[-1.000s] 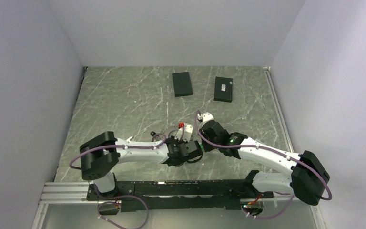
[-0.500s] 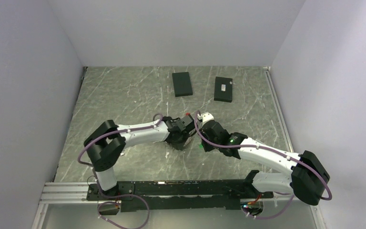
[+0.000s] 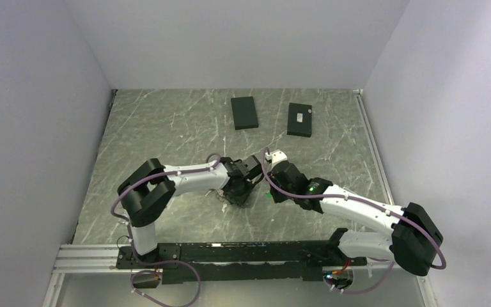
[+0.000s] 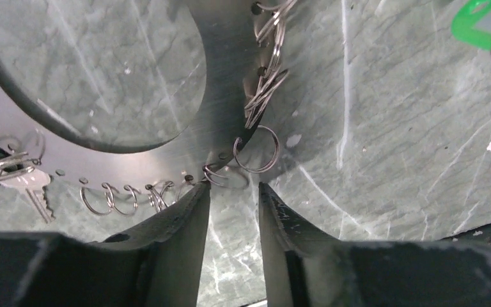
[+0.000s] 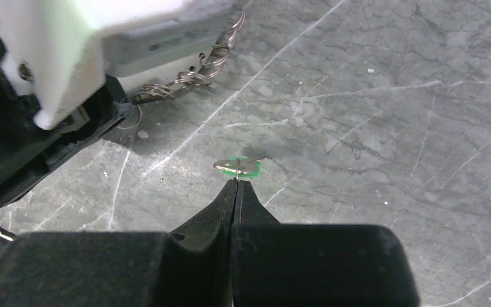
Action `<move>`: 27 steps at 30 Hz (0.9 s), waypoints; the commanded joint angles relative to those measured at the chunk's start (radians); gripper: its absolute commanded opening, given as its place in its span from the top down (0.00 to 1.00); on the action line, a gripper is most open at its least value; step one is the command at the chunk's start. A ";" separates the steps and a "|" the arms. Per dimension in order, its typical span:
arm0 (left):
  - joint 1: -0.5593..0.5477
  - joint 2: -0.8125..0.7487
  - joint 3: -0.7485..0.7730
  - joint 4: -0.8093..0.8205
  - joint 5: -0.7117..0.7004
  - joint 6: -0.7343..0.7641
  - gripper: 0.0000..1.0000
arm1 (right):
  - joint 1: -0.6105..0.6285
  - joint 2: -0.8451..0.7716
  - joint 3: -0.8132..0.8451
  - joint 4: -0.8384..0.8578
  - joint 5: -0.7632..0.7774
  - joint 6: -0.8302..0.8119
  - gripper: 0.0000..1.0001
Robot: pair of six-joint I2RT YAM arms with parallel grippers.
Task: Put the keys on the keyring
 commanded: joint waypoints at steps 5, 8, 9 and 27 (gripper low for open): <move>0.003 -0.161 -0.033 -0.023 0.010 -0.052 0.54 | -0.001 -0.019 0.009 0.044 -0.005 0.011 1.00; -0.013 -0.217 -0.101 0.045 0.007 -0.076 0.52 | -0.001 -0.020 0.008 0.045 -0.010 0.012 1.00; -0.021 -0.237 -0.121 0.067 -0.001 -0.080 0.49 | -0.001 -0.020 0.006 0.048 -0.011 0.014 1.00; -0.280 -0.065 0.092 -0.184 -0.625 -0.830 0.52 | -0.001 -0.031 -0.007 0.081 -0.039 0.016 1.00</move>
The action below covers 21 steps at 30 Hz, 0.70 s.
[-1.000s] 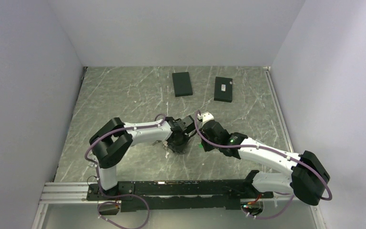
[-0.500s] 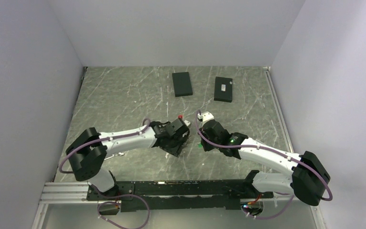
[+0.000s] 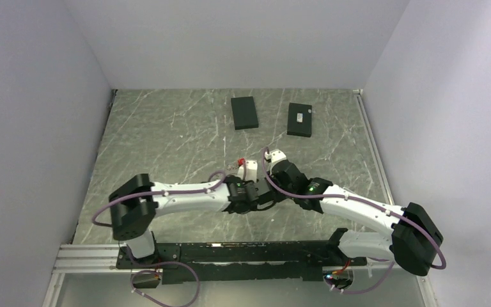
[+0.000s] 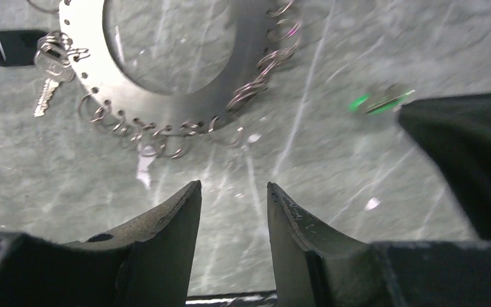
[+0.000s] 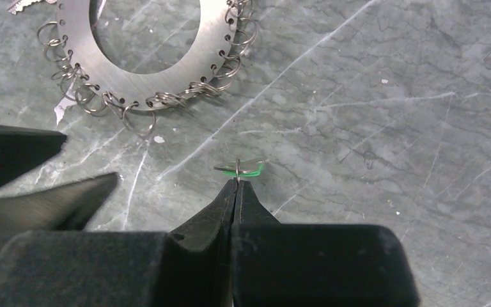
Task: Put the keys on the keyring
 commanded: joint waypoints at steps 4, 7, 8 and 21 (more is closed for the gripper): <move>-0.035 0.229 0.244 -0.339 -0.252 -0.337 0.55 | -0.001 -0.058 -0.016 0.057 -0.012 0.004 1.00; -0.037 0.222 0.220 -0.323 -0.268 -0.364 0.61 | -0.001 -0.082 -0.022 0.057 -0.019 0.000 1.00; -0.037 0.217 0.206 -0.316 -0.267 -0.366 0.62 | -0.001 -0.088 -0.022 0.053 -0.020 -0.003 1.00; -0.038 0.267 0.129 -0.203 -0.288 -0.371 0.66 | -0.001 -0.168 -0.041 0.044 -0.013 -0.010 1.00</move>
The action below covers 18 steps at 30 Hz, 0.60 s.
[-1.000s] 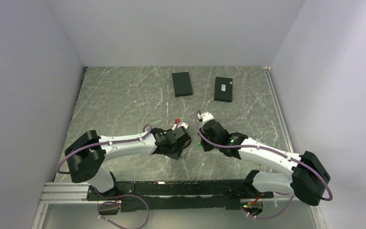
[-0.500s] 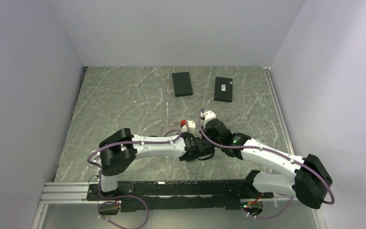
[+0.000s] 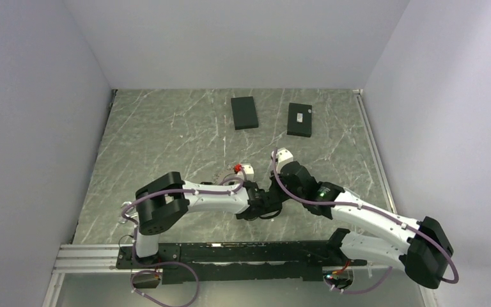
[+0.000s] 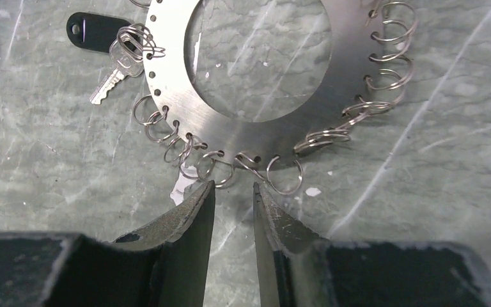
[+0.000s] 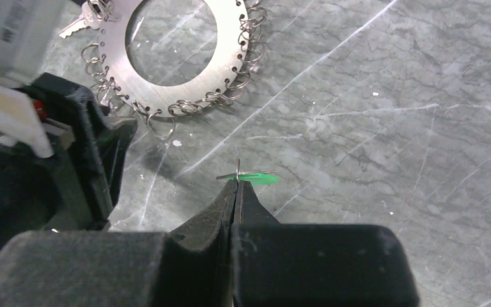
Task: Put the keys on the keyring
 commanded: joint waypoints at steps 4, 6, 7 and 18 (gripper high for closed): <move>0.006 0.039 -0.028 0.099 -0.047 0.013 0.67 | 0.004 -0.051 -0.012 0.027 0.001 -0.003 1.00; 0.005 0.031 -0.045 0.136 -0.056 0.024 0.67 | 0.003 -0.058 -0.015 0.026 0.001 -0.003 1.00; 0.005 0.025 -0.054 0.155 -0.062 0.034 0.67 | 0.002 -0.060 -0.017 0.026 0.001 -0.003 1.00; -0.010 0.019 -0.040 0.156 -0.065 0.042 0.66 | 0.004 -0.065 -0.021 0.030 -0.007 -0.003 1.00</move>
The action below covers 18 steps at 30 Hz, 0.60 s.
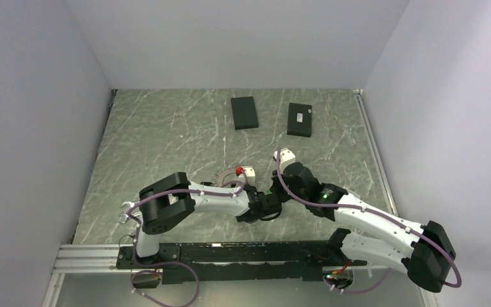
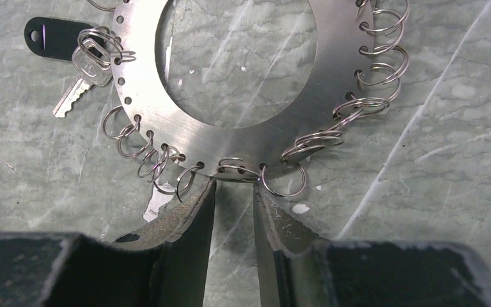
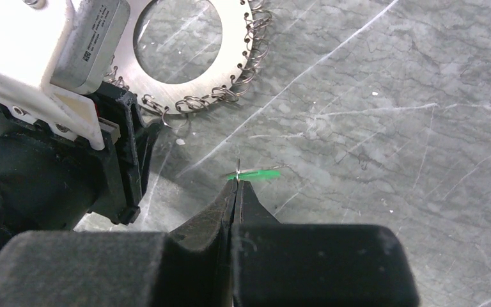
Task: Put the keys on the keyring
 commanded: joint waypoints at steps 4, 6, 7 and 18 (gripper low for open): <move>-0.010 -0.030 0.018 0.015 -0.044 -0.006 0.64 | 0.003 -0.018 -0.007 0.034 -0.004 -0.003 1.00; -0.010 -0.032 0.016 0.015 -0.050 -0.011 0.61 | 0.003 -0.015 -0.006 0.033 -0.007 -0.003 1.00; -0.010 -0.032 0.017 0.014 -0.053 -0.014 0.60 | 0.002 -0.014 -0.006 0.033 -0.007 -0.003 1.00; -0.017 -0.037 0.036 0.013 -0.107 -0.005 0.59 | 0.002 -0.005 -0.007 0.039 -0.018 -0.005 1.00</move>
